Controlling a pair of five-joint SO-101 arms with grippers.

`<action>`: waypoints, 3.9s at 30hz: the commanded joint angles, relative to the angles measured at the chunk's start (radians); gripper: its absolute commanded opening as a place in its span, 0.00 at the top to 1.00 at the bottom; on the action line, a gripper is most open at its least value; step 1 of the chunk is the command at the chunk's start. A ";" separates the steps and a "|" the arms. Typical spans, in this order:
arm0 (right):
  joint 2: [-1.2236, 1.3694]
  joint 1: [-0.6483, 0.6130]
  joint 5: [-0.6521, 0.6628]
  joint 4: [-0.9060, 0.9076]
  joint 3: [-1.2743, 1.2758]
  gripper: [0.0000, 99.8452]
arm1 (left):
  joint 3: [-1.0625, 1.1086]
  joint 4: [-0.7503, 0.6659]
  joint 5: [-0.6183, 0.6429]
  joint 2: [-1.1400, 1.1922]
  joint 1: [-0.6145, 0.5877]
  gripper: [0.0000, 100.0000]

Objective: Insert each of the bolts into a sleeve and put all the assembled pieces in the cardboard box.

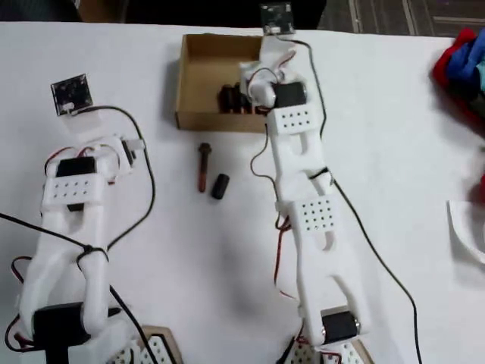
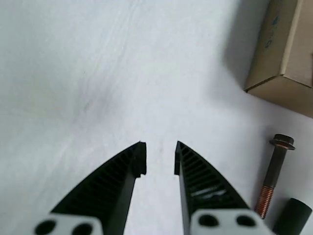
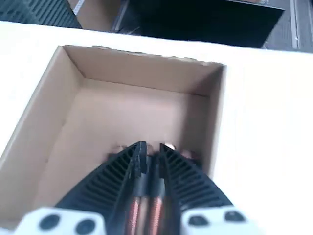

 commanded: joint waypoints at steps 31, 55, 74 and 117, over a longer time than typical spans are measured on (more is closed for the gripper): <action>-1.356 -0.013 -0.014 0.315 1.444 0.97 | -0.035 -0.018 -0.011 -0.011 0.011 0.88; -1.132 -0.249 -0.052 -0.734 2.116 0.87 | -0.035 -0.020 -0.011 -0.011 0.011 0.88; -1.118 -0.406 -0.391 -0.676 2.102 0.81 | -0.035 -0.020 -0.011 -0.011 0.011 0.88; -0.975 -0.358 -0.572 -0.341 1.907 0.86 | -0.035 -0.020 -0.011 -0.011 0.011 0.88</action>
